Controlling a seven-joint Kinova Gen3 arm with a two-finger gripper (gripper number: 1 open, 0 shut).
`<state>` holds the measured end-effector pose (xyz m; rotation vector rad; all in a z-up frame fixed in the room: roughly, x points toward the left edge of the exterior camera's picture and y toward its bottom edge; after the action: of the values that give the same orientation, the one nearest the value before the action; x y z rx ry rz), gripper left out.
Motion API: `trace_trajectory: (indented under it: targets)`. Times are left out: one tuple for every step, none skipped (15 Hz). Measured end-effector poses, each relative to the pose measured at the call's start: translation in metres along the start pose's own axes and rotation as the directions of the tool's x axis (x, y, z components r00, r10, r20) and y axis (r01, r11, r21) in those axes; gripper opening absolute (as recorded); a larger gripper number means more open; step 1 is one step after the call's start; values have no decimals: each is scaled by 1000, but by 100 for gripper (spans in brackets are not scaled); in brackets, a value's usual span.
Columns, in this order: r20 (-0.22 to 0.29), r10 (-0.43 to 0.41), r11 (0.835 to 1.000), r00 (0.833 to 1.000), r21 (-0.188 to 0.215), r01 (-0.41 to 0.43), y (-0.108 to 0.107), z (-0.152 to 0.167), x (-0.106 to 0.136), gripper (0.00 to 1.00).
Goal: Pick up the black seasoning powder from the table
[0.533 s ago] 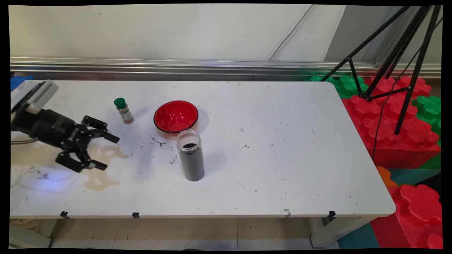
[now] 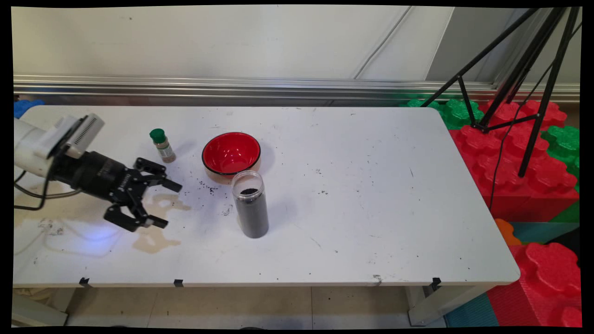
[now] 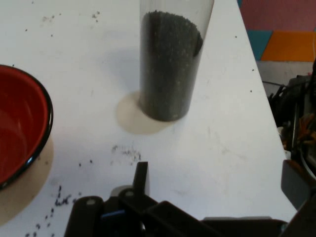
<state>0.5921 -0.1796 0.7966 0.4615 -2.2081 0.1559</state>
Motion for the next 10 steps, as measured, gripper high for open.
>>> trace_trajectory:
  targets:
    - [-9, 3, 1000, 1000, 0, -3, -1, 7, 0, 100]
    - [-18, 6, 1000, 1000, 0, -6, -2, 13, 1, 100]
    - [-26, 10, 1000, 1000, 1, -10, -3, 19, 1, 100]
    - [-35, 14, 1000, 999, 2, -14, -3, 26, 1, 100]
    - [-44, 19, 1000, 999, 3, -19, -4, 33, 2, 100]
    - [-53, 24, 1000, 998, 5, -24, -5, 38, 2, 100]
    - [-63, 29, 1000, 998, 7, -29, -5, 45, 3, 100]
    - [-73, 34, 999, 997, 9, -33, -5, 52, 3, 100]
    - [-82, 37, 999, 996, 11, -36, -5, 58, 4, 100]
    - [-88, 39, 999, 995, 13, -38, -5, 62, 4, 100]
